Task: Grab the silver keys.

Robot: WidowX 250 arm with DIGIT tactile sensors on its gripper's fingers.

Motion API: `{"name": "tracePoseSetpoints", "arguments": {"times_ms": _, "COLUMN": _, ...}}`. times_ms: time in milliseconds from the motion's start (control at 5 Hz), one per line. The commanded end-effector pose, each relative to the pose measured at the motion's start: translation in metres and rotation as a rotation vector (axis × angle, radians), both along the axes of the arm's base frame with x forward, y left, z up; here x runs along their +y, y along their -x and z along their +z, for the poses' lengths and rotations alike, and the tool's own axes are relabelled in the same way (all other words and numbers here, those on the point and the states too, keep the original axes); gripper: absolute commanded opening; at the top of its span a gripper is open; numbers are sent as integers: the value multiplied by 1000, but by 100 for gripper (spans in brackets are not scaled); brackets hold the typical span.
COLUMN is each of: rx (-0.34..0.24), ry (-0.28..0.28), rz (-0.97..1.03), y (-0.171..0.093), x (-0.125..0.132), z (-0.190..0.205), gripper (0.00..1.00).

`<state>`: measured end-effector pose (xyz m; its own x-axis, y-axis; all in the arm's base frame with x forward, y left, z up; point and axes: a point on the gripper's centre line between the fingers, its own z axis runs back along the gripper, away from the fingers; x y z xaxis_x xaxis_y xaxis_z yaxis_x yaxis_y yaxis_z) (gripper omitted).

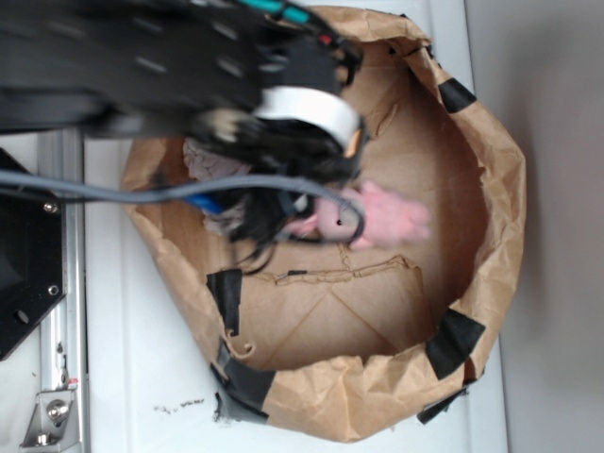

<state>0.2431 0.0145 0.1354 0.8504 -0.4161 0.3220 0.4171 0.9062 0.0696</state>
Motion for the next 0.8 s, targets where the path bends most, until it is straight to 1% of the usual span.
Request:
{"name": "tracePoseSetpoints", "arguments": {"times_ms": 0, "rx": 16, "ry": -81, "rz": 149, "y": -26, "x": 2, "z": 17, "gripper": 0}}
{"name": "tracePoseSetpoints", "arguments": {"times_ms": 200, "rx": 69, "ry": -104, "rz": 225, "y": -33, "x": 3, "z": 14, "gripper": 0}}
{"name": "tracePoseSetpoints", "arguments": {"times_ms": 400, "rx": 74, "ry": -96, "rz": 234, "y": -35, "x": 1, "z": 16, "gripper": 0}}
{"name": "tracePoseSetpoints", "arguments": {"times_ms": 600, "rx": 83, "ry": -42, "rz": 162, "y": -30, "x": -3, "z": 22, "gripper": 0}}
